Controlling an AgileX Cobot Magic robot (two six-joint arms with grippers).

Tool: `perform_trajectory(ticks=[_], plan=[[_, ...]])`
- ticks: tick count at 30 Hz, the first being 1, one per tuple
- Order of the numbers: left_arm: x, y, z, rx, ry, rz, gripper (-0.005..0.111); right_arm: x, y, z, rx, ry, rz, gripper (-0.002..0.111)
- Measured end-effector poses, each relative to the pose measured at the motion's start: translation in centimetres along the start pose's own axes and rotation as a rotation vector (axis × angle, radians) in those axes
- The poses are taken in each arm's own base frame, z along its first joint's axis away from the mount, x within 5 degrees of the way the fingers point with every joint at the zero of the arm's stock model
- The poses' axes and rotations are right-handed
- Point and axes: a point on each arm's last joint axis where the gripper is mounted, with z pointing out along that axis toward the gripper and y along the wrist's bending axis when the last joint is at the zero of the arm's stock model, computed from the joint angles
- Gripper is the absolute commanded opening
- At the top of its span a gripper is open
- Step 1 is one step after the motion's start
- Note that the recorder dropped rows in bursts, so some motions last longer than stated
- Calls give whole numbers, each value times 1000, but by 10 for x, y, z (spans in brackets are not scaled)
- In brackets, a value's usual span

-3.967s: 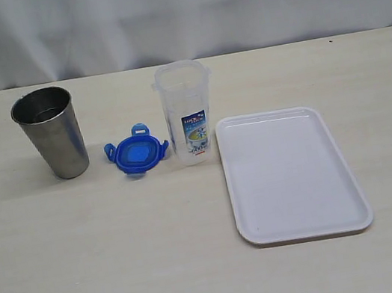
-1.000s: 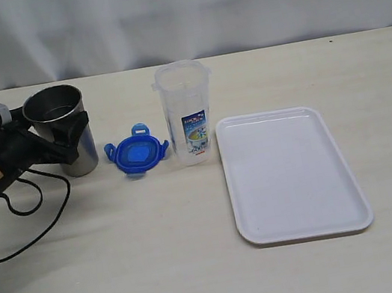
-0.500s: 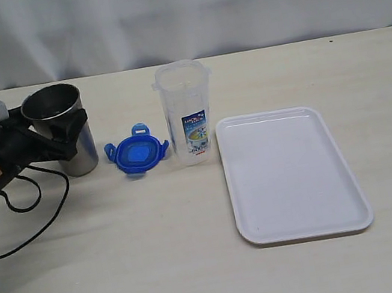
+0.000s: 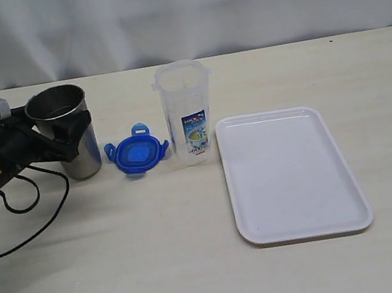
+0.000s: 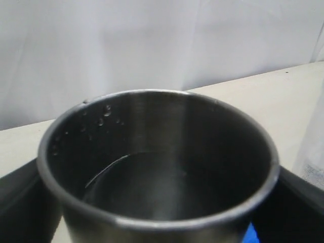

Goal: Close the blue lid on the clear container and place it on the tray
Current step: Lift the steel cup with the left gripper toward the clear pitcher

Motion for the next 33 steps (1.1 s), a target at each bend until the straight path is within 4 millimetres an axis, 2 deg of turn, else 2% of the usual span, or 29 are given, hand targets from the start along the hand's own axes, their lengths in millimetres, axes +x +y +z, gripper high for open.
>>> perform_trajectory(ticks=[11, 17, 26, 33], plan=[[-45, -5, -1, -4, -50, 49, 0, 0, 0, 0, 0, 0, 0, 4], [-62, -5, 5, 17, -53, 39, 0, 0, 0, 0, 0, 0, 0, 4], [-85, -30, 43, 48, 37, 118, 0, 0, 0, 0, 0, 0, 0, 4], [-110, -46, 63, 73, 9, 176, 0, 0, 0, 0, 0, 0, 0, 4]])
